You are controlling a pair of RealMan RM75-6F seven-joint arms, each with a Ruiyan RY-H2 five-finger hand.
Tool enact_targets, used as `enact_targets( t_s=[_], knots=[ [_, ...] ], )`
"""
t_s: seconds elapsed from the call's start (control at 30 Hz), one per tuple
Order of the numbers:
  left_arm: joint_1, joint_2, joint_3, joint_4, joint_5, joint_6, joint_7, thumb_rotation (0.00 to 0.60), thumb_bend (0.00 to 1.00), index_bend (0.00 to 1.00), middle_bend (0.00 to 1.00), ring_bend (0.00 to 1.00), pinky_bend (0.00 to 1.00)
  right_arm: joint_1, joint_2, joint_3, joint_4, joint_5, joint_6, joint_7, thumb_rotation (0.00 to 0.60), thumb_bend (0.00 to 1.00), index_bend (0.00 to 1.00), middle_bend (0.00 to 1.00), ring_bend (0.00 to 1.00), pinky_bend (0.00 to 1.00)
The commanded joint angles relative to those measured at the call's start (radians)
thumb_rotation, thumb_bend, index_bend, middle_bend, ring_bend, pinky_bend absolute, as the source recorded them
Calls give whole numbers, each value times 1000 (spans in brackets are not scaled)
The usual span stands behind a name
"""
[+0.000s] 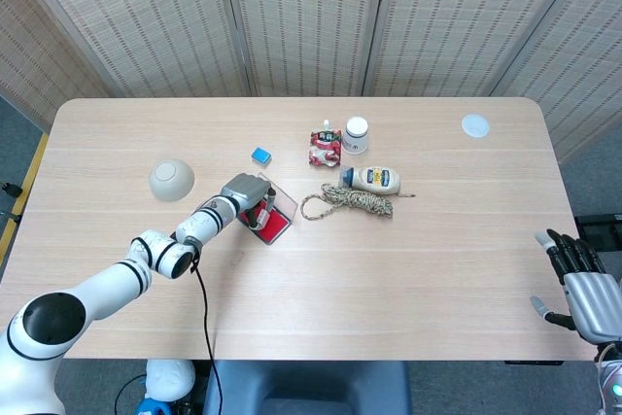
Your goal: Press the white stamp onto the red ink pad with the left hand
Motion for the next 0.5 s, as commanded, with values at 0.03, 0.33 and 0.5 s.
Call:
enact_targets(
  t_s=[0.03,0.33,0.5],
  knots=[
    [2,3,-3,-3,9,1,-7,600,260,742,1000,955,910,-1,0,0,0,-1,2,0,600,270,0,0,0,0],
    [24,94,0,-129,28,56,-3,600,260,743,1000,955,910,-11,6,-7,-1,-25,25,15,600,270,0,0,0,0],
    [54,218,11,-309,-5,117,26,600,259,750,1000,955,910,-16,9,-15,-1,-51,41,26,600,270,0,0,0,0]
  ],
)
